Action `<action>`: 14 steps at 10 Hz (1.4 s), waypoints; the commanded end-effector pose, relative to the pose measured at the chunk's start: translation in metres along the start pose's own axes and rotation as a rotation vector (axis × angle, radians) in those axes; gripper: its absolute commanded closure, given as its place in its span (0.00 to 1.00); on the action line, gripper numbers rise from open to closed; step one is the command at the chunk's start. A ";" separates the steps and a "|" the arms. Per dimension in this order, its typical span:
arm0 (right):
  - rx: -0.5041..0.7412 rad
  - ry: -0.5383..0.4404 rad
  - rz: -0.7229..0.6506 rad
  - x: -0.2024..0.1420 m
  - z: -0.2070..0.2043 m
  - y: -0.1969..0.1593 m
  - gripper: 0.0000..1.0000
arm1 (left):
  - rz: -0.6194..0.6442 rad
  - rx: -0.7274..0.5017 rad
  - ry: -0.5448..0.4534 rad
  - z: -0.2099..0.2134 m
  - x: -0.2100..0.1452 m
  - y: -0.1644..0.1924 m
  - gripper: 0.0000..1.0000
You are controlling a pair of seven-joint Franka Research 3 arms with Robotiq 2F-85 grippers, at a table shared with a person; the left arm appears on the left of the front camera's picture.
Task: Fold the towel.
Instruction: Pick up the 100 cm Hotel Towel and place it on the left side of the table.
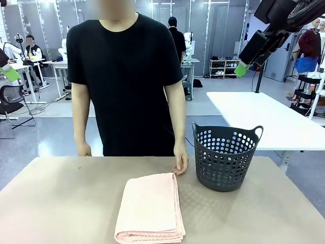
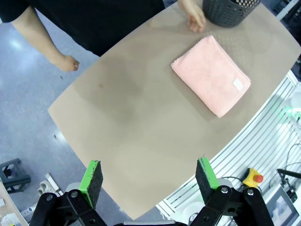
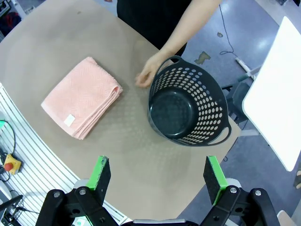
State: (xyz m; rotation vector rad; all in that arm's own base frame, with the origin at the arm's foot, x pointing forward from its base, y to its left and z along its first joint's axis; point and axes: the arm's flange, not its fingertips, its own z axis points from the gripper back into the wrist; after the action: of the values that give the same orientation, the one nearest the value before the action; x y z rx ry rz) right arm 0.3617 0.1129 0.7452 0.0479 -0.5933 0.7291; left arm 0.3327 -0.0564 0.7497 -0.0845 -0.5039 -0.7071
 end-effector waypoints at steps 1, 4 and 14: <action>-0.006 0.001 -0.003 -0.001 0.001 -0.001 0.00 | -0.003 0.005 0.002 0.003 -0.001 0.001 0.00; -0.006 0.001 -0.003 -0.001 0.001 -0.001 0.00 | -0.003 0.005 0.002 0.003 -0.001 0.001 0.00; -0.006 0.001 -0.003 -0.001 0.001 -0.001 0.00 | -0.003 0.005 0.002 0.003 -0.001 0.001 0.00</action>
State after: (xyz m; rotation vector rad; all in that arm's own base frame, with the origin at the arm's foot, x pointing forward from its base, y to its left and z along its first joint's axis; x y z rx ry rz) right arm 0.3617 0.1129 0.7452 0.0479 -0.5932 0.7291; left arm 0.3327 -0.0564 0.7497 -0.0845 -0.5039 -0.7071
